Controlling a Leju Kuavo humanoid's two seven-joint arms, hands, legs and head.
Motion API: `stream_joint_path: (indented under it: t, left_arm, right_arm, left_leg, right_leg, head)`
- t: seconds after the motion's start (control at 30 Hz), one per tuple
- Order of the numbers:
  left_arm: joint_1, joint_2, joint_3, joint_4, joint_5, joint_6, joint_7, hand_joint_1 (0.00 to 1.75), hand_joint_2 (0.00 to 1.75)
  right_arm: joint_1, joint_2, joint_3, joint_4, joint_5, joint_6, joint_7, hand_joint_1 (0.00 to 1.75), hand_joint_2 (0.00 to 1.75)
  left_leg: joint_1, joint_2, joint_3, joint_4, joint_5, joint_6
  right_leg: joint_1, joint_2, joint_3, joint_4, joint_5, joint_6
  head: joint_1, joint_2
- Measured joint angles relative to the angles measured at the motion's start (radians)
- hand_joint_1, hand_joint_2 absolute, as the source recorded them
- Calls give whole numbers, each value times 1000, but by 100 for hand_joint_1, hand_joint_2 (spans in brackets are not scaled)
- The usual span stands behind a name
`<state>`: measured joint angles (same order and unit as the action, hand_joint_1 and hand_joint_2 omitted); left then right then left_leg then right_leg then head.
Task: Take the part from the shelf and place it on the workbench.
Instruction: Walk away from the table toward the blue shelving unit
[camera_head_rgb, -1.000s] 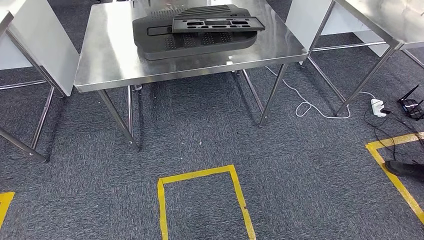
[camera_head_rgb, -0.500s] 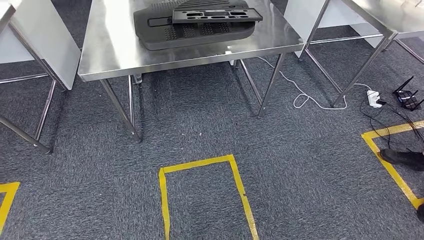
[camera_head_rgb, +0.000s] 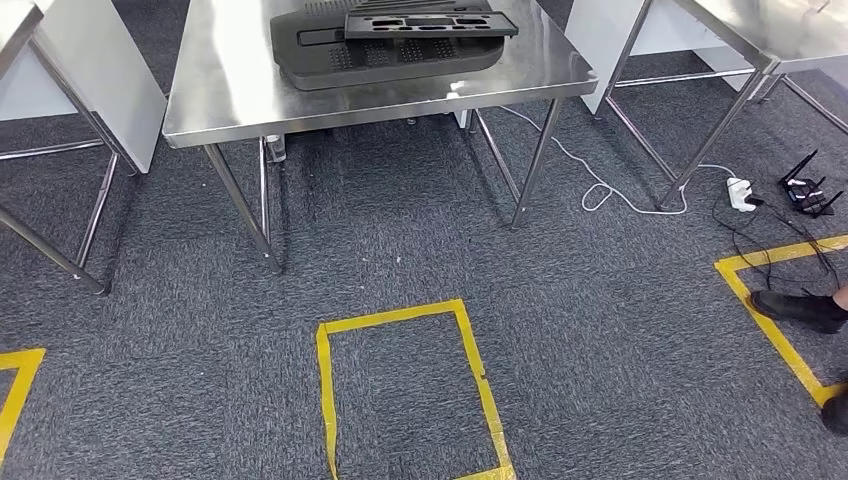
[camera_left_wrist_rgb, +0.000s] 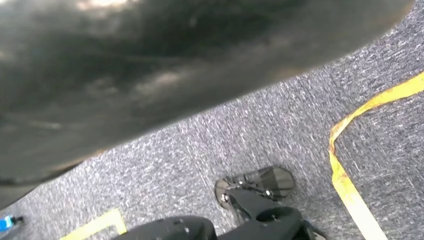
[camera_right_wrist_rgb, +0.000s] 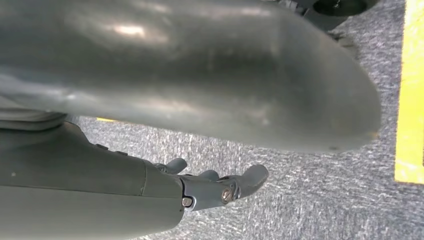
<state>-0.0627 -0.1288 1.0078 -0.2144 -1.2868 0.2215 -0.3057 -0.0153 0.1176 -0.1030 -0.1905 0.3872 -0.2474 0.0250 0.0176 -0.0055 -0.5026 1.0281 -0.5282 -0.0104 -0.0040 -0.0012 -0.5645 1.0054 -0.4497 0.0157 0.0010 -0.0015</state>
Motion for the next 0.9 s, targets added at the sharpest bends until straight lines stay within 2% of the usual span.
stream_joint_path:
  t: [0.07,0.13,0.17,0.23,0.27,0.3,0.33,0.4,0.43,0.47,0.5,0.57,0.63,0.73,0.77,0.83,0.87,0.9]
  left_arm:
    - [1,0,0,0,1,0,-3,0,0]
    - [0,0,0,0,2,1,-5,0,0]
    - [0,0,0,0,2,1,-6,0,0]
    - [0,0,0,0,2,1,-5,0,0]
    - [1,0,0,0,2,2,-5,0,0]
    - [1,0,0,0,2,2,-5,0,0]
    - [2,-1,0,0,2,2,-5,0,0]
    - [2,-1,0,0,3,3,-5,0,0]
    - [2,-2,0,0,3,3,-5,0,0]
    - [2,-2,0,0,3,3,-5,0,0]
    - [1,-2,0,0,3,3,-5,0,0]
    - [2,-2,1,0,3,3,-5,0,0]
    - [2,0,1,0,3,3,-4,0,0]
    - [2,-3,1,0,3,3,-4,0,0]
    - [2,-5,1,0,3,3,-4,0,0]
    - [1,-7,1,0,3,3,-4,0,0]
    - [1,-7,1,0,3,3,-4,0,0]
    - [1,-8,1,0,3,3,-3,0,0]
  right_arm:
    - [0,1,0,0,0,-2,3,0,0]
    - [1,2,1,1,0,-3,6,0,0]
    - [1,2,1,1,-1,-3,7,0,0]
    - [1,2,1,1,-1,-4,7,0,0]
    - [2,3,1,1,-1,-4,7,0,0]
    - [2,3,1,1,-1,-4,7,0,0]
    - [2,2,1,2,-1,-4,7,0,0]
    - [0,1,1,2,-1,-4,6,0,0]
    - [-1,1,1,2,0,-4,5,0,0]
    - [-2,0,1,2,0,-4,4,0,0]
    - [-3,1,1,2,1,-4,4,0,0]
    - [-2,2,1,2,1,-5,4,0,0]
    - [-1,3,1,2,1,-5,4,0,0]
    - [-2,4,1,3,2,-6,4,0,0]
    - [-3,4,1,3,2,-6,4,0,0]
    - [-3,3,1,3,2,-6,5,0,0]
    - [-2,2,1,3,2,-6,6,0,0]
    - [-2,0,1,3,2,-6,7,0,0]
  left_leg:
    - [-1,2,-13,-4,8,15]
    - [1,4,-25,-8,22,33]
    - [2,5,-33,-8,29,39]
    - [1,7,-51,-8,41,44]
    - [1,7,-59,-7,47,43]
    - [1,8,-65,-7,52,42]
    - [1,8,-70,-7,56,40]
    - [1,7,-75,-7,63,33]
    - [0,8,-76,-7,66,28]
    - [-3,8,-77,-6,66,24]
    - [-6,7,-78,-5,65,26]
    - [-8,7,-79,-4,66,35]
    - [-8,7,-79,-9,73,47]
    - [-1,8,-55,-67,106,56]
    - [5,9,-45,-90,120,54]
    - [16,11,-41,-111,134,46]
    - [20,11,-46,-112,137,40]
    - [26,11,-51,-111,140,32]
  right_leg:
    - [0,0,-7,3,6,13]
    - [-2,1,-35,42,-17,18]
    - [-4,1,-60,91,-45,17]
    - [-7,1,-116,220,-105,13]
    - [-8,1,-132,265,-121,15]
    - [-9,1,-129,275,-123,21]
    - [-10,1,-106,245,-112,29]
    - [-11,0,-18,102,-72,41]
    - [-9,0,18,38,-56,40]
    - [-7,0,41,-4,-46,37]
    - [-6,0,48,-22,-42,32]
    - [-7,1,47,-24,-36,28]
    - [-11,0,51,-28,-29,30]
    - [-8,0,53,-31,-26,33]
    - [-7,0,39,-6,-40,32]
    - [-14,1,-20,104,-92,32]
    - [-21,1,-52,166,-115,37]
    - [-29,1,-73,205,-126,47]
  head:
    - [0,0]
    - [4,0]
    - [6,0]
    - [9,0]
    - [9,0]
    - [9,0]
    - [9,0]
    - [9,0]
    - [9,0]
    - [7,0]
    - [6,0]
    - [3,0]
    - [3,0]
    - [1,0]
    - [2,0]
    - [3,0]
    - [2,0]
    - [2,0]
